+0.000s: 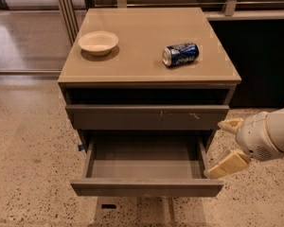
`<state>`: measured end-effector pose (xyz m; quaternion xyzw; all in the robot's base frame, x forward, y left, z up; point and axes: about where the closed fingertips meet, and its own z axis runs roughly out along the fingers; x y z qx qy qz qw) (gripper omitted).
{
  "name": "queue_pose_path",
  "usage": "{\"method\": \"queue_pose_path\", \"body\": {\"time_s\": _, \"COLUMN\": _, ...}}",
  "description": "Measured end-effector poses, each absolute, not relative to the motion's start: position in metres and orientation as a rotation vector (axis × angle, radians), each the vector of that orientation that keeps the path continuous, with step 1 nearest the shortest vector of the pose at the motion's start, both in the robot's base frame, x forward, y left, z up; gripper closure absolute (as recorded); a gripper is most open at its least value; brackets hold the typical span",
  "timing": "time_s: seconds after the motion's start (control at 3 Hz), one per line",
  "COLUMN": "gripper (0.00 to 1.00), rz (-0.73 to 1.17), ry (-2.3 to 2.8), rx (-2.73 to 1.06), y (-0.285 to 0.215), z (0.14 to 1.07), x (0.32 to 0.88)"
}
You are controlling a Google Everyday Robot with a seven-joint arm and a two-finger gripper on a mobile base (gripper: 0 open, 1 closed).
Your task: Close middle drawer
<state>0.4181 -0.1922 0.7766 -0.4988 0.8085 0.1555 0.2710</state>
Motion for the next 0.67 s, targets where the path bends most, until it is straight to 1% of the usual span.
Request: {"method": "queue_pose_path", "body": {"time_s": 0.67, "gripper": 0.65, "rz": 0.417, "ry": 2.177, "rx": -1.344, "y": -0.1922, "z": 0.7773, "x": 0.4184}}
